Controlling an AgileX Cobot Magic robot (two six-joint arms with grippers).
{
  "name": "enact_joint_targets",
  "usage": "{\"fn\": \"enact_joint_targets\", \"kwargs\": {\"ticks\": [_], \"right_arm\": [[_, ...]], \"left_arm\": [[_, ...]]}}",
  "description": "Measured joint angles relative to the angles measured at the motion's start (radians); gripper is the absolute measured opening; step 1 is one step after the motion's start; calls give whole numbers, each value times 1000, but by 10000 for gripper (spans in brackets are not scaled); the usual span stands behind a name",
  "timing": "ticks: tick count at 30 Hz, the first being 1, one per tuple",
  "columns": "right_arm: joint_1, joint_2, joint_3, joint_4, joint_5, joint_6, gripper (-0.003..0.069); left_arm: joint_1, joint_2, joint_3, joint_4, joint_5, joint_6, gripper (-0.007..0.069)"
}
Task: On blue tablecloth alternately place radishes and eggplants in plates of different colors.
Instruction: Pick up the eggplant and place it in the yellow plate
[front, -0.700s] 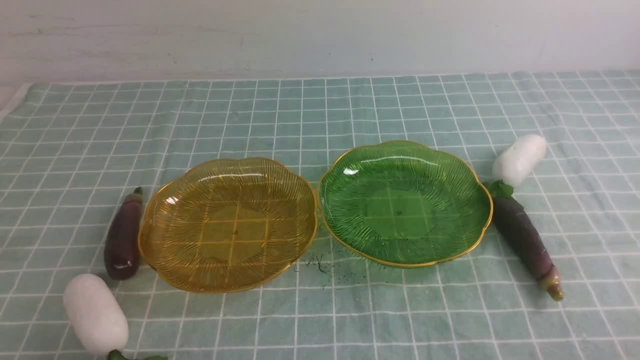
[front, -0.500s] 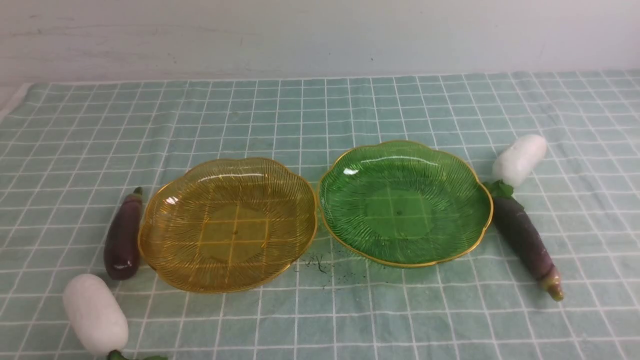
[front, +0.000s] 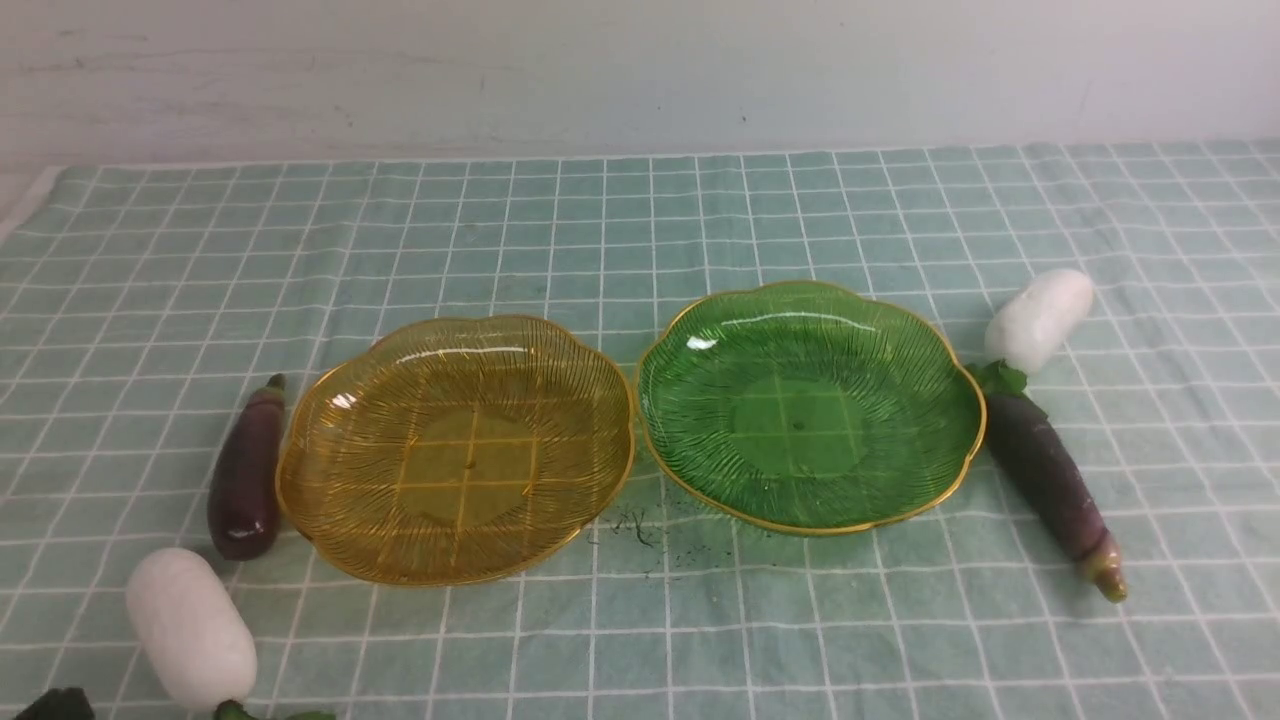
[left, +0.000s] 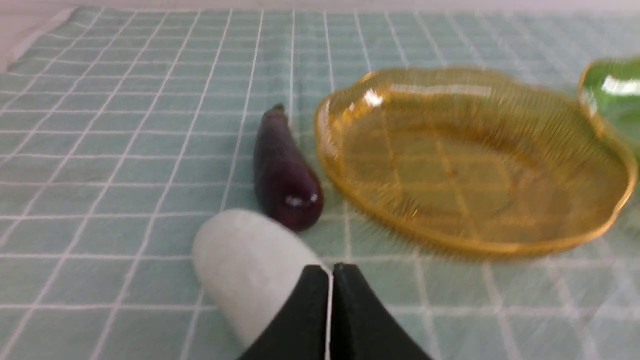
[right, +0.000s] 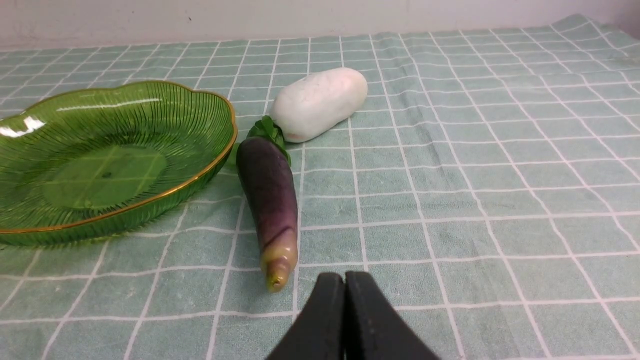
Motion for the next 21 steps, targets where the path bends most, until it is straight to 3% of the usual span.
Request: {"fn": "enact_joint_targets", "kwargs": {"ticks": [4,8,11,13,15,18,21], "right_arm": [[0,0,0,0,0,0,-15],[0,0,0,2,-8,0,-15],[0,0,10,135,-117,36,-15],[0,0,10,246,-176,73,-15],[0,0,10,370,-246,113,-15],[0,0,10,596,-317,157,-15],[0,0,10,667,-343,161,-15]], "left_arm": [[0,0,1,-116,-130,-89,-8],[0,0,1,-236,-359,-169,-8],[0,0,-5,-292,-619,-221,-8],[0,0,-46,-308,-659,-228,-8],[0,4,-125,-311,-629,-228,-8],[0,93,-359,-277,-394,-186,-8],[0,243,-522,-231,-119,-125,-8]]}}
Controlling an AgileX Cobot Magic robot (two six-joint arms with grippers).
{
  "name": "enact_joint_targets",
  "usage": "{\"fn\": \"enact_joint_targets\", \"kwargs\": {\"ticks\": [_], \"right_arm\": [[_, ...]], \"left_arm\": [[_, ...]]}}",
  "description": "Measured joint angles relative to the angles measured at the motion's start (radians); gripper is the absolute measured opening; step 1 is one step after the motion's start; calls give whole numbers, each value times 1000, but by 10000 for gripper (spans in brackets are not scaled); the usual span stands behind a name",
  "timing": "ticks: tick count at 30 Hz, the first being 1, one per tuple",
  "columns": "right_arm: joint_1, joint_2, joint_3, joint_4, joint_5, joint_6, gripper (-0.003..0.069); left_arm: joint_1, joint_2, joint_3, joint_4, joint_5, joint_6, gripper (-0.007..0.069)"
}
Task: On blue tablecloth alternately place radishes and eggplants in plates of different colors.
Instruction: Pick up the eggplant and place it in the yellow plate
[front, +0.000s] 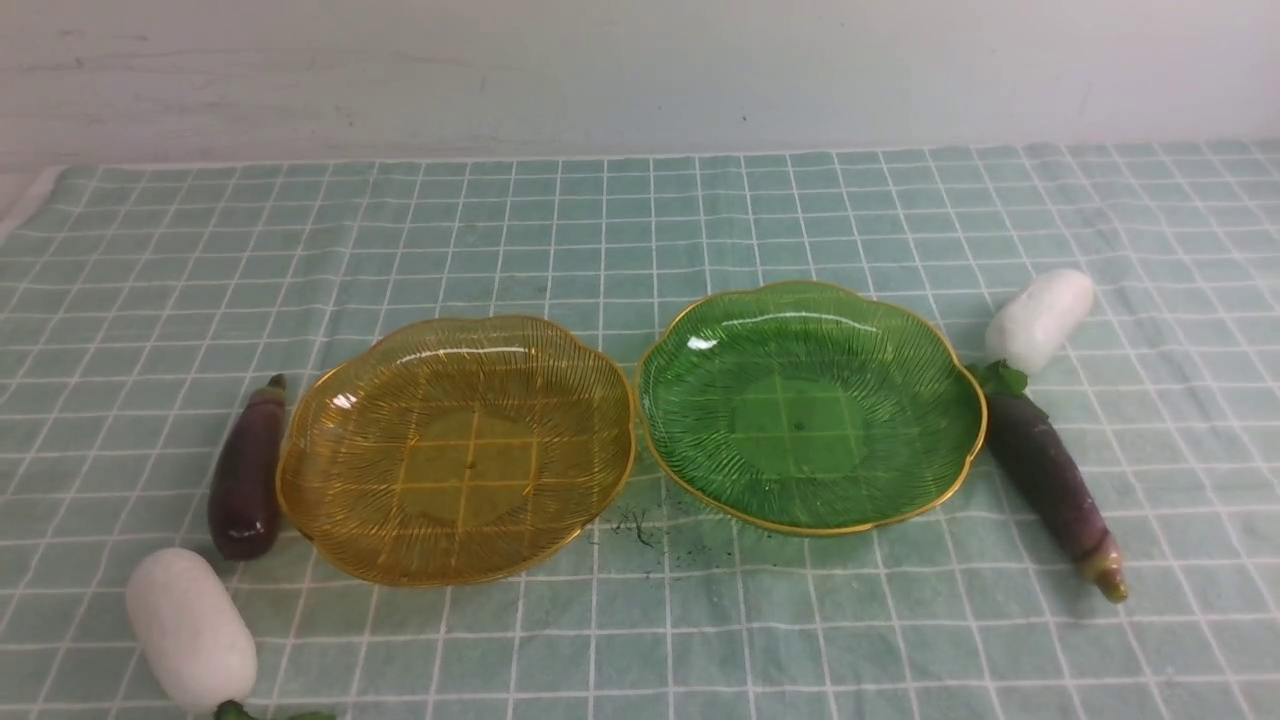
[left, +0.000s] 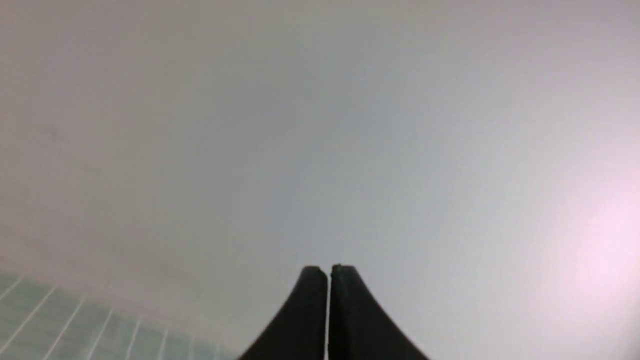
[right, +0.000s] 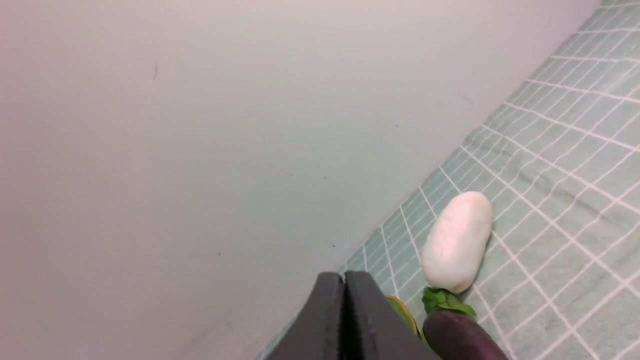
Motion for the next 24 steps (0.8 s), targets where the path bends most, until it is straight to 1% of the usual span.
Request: {"fn": "enact_joint_targets", "kwargs": {"ticks": [1,3,4,6,7,9,13,16,17,18,19,20,22,24], "right_arm": [[0,0,0,12,-1,-5,-15],[0,0,0,21,-2,-9,-15],[0,0,0,26,-3,-10,-15],[0,0,0,29,-1,-12,-15],[0,0,0,29,11,-14,-15],[0,0,-20,28,120,-39,-15],[0,14,-111,4,369,-135,-15],[0,76,-207,-28,505,-209,-15],[0,147,-278,-52,588,-233,-15],[0,168,-305,-61,617,-238,-15],[0,277,-392,-97,709,-268,-15],[0,288,-402,-101,730,-272,-15],[0,414,-515,-139,838,-332,-15],[0,484,-578,-150,899,-390,-15]], "left_arm": [[0,70,-61,14,110,18,-8],[0,191,-148,42,256,52,-8],[0,268,-195,62,368,71,-8],[0,419,-270,90,521,100,-8],[0,478,-300,99,571,108,-8],[0,630,-356,120,682,118,-8],[0,836,-455,143,812,123,-8],[3,980,-563,171,869,123,-8],[16,1043,-621,186,885,123,-7],[25,1075,-642,188,892,123,-6],[64,1171,-749,184,933,123,-3],[69,1192,-771,183,944,123,-3],[128,1324,-901,148,1016,123,-3],[155,1403,-973,130,1057,135,-3]]}}
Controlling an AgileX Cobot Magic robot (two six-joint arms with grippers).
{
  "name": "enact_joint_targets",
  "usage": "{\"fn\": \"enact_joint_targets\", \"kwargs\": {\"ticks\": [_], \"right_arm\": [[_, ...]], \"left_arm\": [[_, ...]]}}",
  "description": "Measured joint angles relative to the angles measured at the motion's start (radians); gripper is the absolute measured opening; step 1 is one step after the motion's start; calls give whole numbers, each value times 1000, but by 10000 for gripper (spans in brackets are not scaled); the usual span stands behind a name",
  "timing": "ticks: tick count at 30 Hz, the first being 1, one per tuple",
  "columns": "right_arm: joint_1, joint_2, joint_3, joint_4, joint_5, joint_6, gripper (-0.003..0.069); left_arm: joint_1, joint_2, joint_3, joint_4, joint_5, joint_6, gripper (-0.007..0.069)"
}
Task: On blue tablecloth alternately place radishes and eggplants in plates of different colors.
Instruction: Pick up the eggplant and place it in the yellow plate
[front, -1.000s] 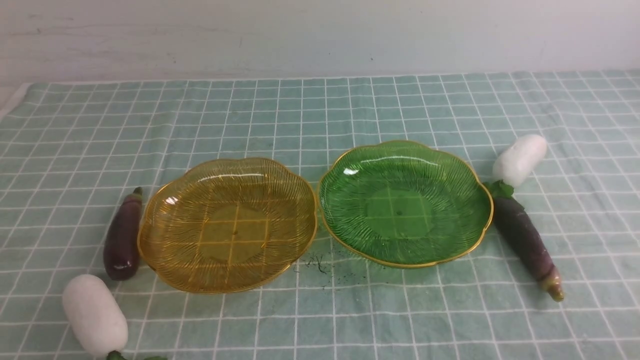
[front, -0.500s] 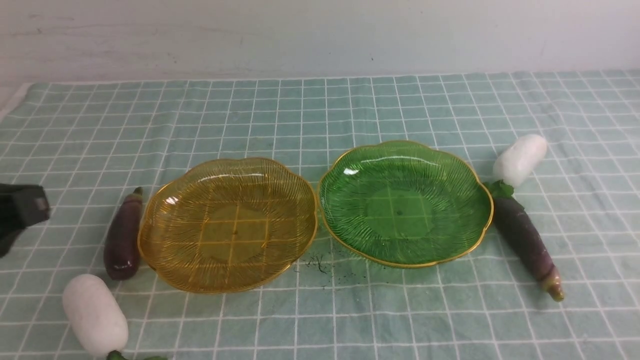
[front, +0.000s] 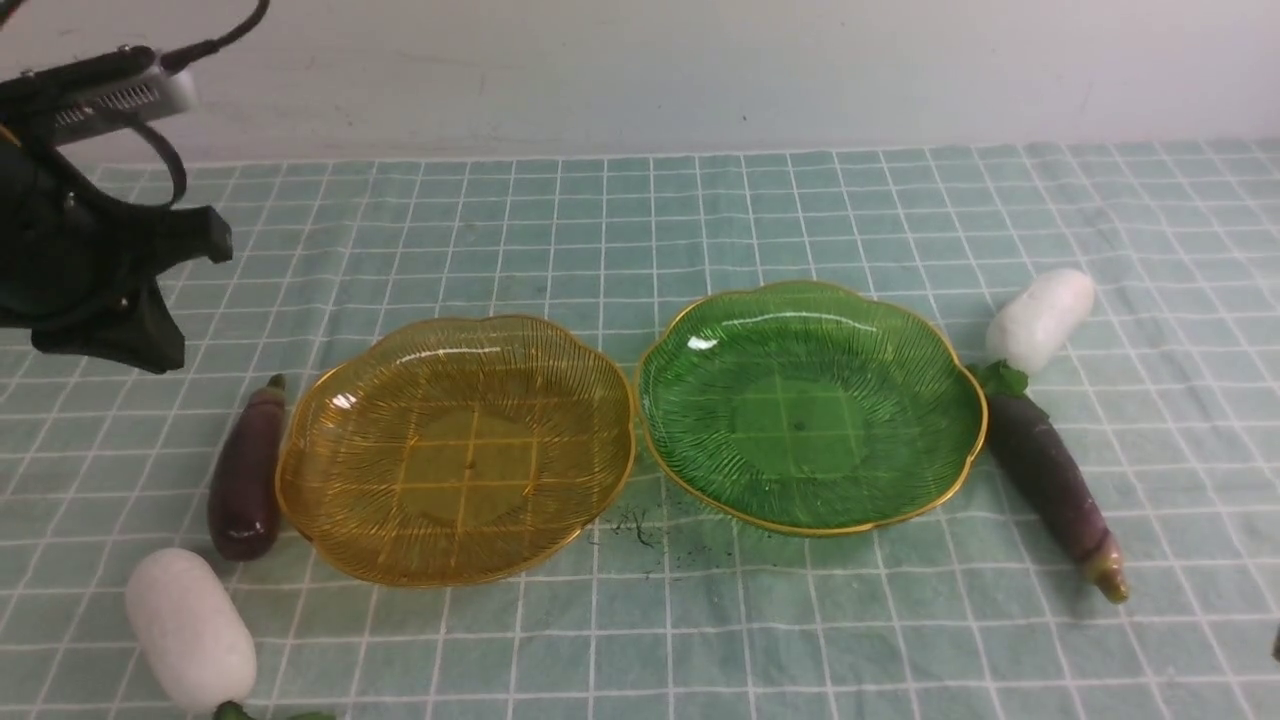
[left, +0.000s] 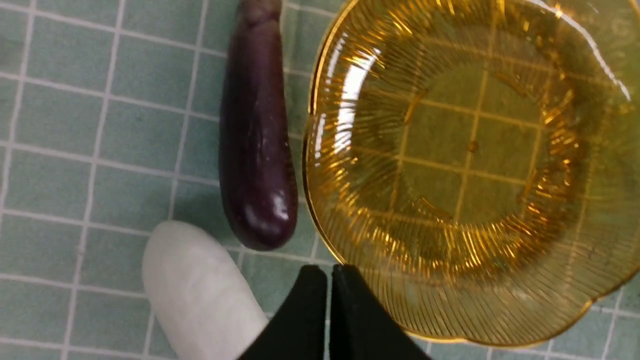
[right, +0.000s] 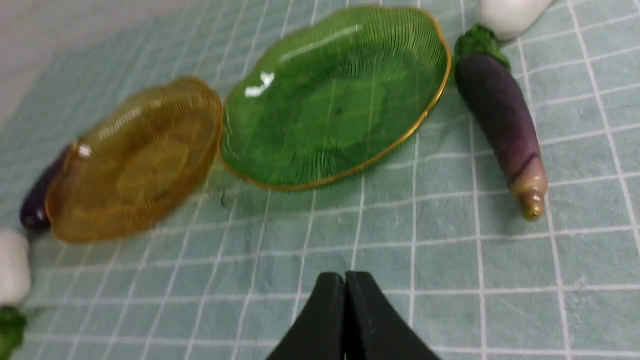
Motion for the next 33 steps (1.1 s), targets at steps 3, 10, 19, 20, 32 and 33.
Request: {"fn": "enact_joint_targets", "kwargs": {"ticks": [3,10,19,20,32,33], "right_arm": [[0,78,-63,-3,35,-64,-15],[0,146,-91,18,37,-120,-15],[0,146,-92,18,39,-123,-15],[0,146,-92,18,41,-123,-15],[0,146,-92,14,56,-123,-15],[0,146,-92,14,58,-123,-15]], "left_arm": [[15,153,-127,-13,34,44,-3],[-3,358,-293,18,39,97,-3],[-4,376,-308,106,48,148,30],[-4,384,-308,106,43,161,46],[-4,523,-308,108,-1,196,511],[-4,534,-309,111,-7,196,533]]}}
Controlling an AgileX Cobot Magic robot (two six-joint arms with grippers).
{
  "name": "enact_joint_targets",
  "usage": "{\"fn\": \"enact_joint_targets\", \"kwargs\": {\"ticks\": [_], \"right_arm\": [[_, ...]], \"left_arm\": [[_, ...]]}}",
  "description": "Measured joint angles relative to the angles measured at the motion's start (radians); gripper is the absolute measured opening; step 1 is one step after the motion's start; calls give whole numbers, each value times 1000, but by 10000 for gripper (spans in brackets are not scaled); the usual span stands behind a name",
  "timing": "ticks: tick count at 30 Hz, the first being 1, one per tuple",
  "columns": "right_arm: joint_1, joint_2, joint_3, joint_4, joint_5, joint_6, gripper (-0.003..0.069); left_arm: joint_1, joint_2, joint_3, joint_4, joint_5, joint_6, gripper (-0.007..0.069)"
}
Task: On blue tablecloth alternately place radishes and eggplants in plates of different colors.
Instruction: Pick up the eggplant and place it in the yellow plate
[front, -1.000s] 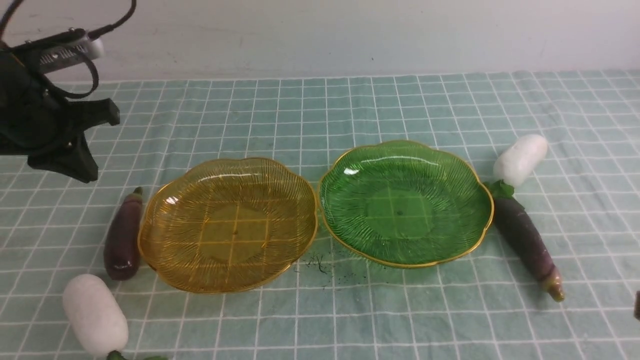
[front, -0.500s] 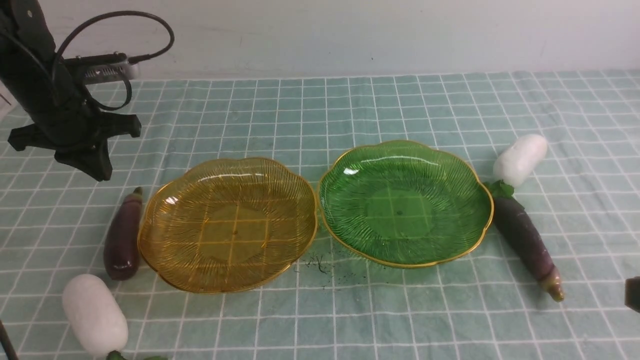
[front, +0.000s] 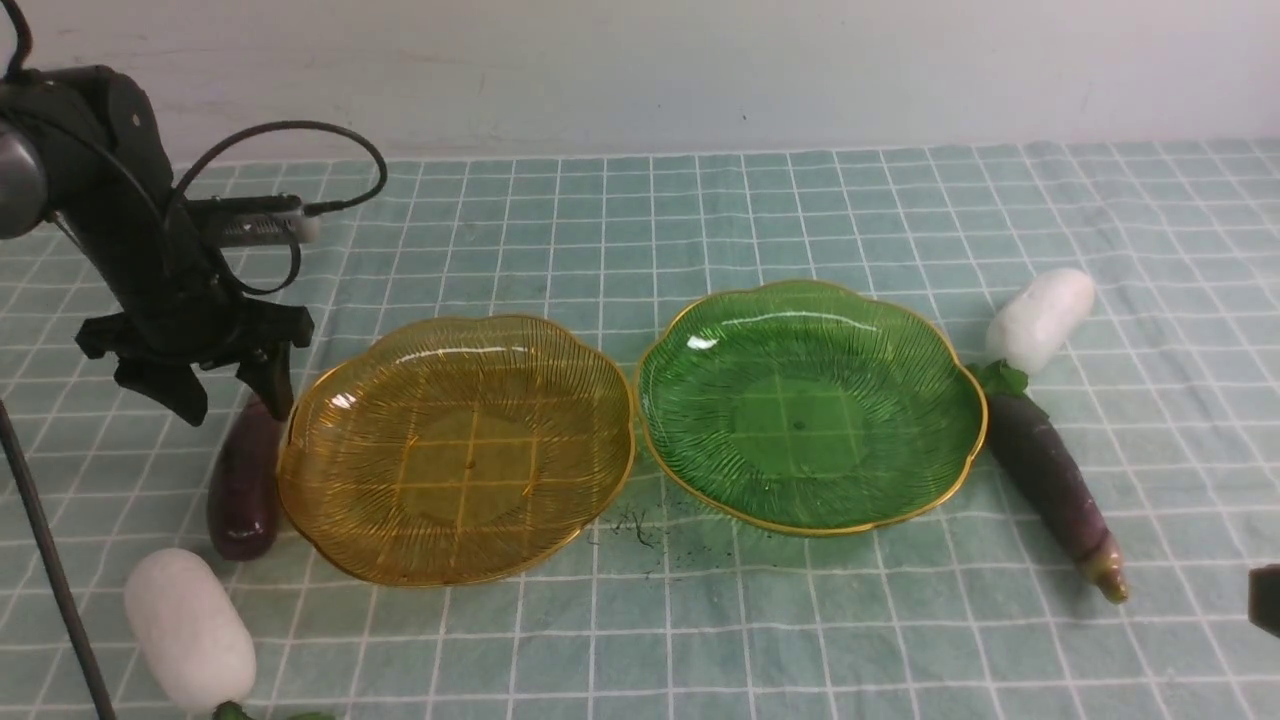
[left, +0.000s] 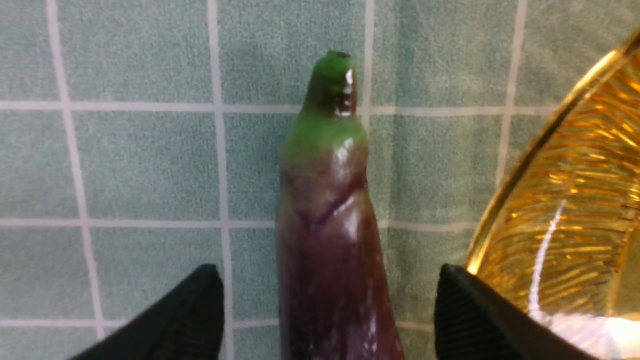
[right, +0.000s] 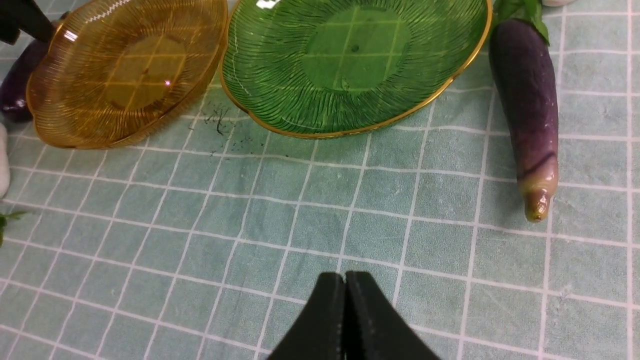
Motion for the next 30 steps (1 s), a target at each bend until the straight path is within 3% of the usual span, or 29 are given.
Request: {"fn": "enact_joint_targets", "kwargs": {"ticks": [3,7,8,10,19,25,30], "right_arm": [[0,0,0,0,1,0,-15],[0,0,0,0,1,0,-15],[0,1,0,0,1,1,-15],[0,25,-6,-4,2,23,-15],[0,257,-180,-171,68,80,-15],[0,563,-334,-189,39,65,5],[0,770,-418,-205,2,57,98]], "left_arm": [[0,28,0,8,-12,0,551],[0,50,0,11,-15,0,494],[0,56,0,12,-14,0,449],[0,67,-1,20,9,0,272],[-1,15,-97,81,41,-20,279],[-66,-129,-179,-113,53,58,279],[-162,-127,-181,-228,60,113,279]]}}
